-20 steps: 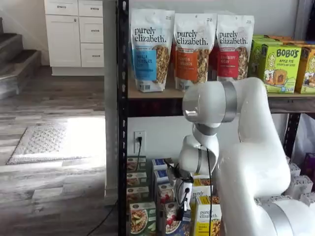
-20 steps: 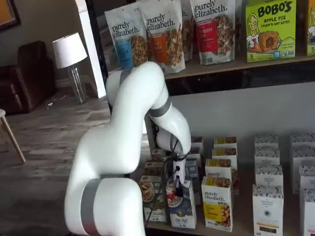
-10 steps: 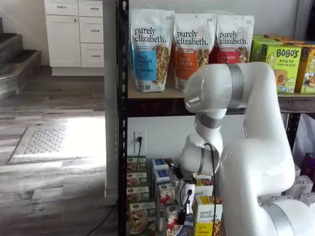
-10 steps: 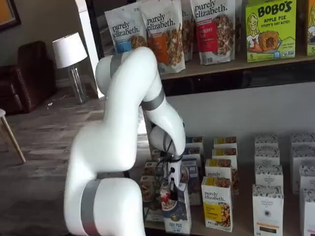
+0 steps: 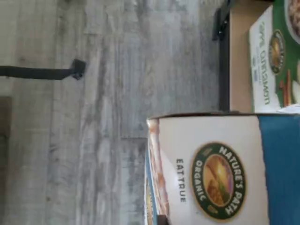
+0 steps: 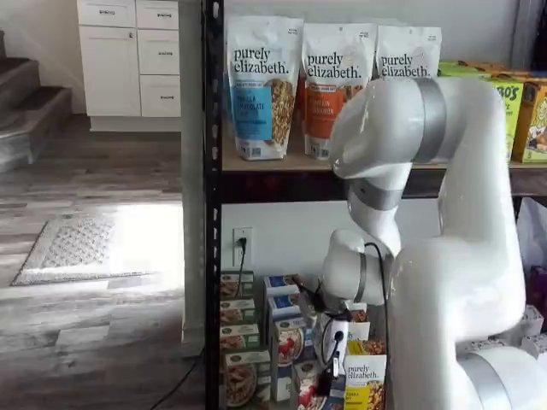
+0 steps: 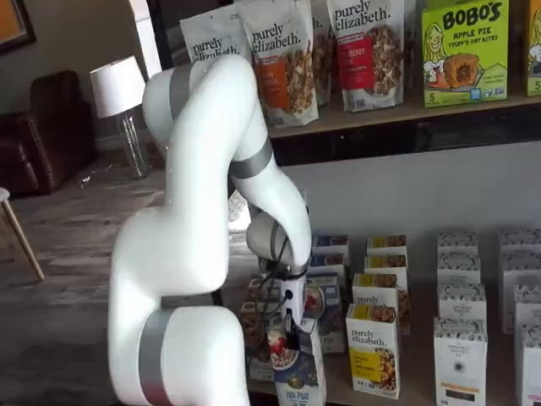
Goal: Pick up the blue and white box that is on the bottom shelf, the second box from the left
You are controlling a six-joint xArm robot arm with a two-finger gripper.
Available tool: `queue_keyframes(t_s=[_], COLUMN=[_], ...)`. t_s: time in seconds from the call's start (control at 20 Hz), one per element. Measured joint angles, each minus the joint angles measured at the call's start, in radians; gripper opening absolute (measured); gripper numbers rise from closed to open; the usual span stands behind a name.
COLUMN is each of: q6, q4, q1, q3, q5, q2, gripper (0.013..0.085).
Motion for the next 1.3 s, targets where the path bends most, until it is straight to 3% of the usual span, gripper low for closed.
queue_keyframes(t_s=[0.25, 0.55, 0.9, 1.3], q6=[0.096, 0.169, 0.321, 0.336], q4=[-0.085, -0.102, -0.219, -0.201], q1=[0.015, 0.063, 0.101, 0.12], q3=[0.098, 0.204, 0.243, 0.259], q5=[0.037, 0.125, 0.277, 0.416], q2=[-0.12, -0.304, -0.456, -0.579], gripper=[0.045, 0.045, 0.045, 0.045])
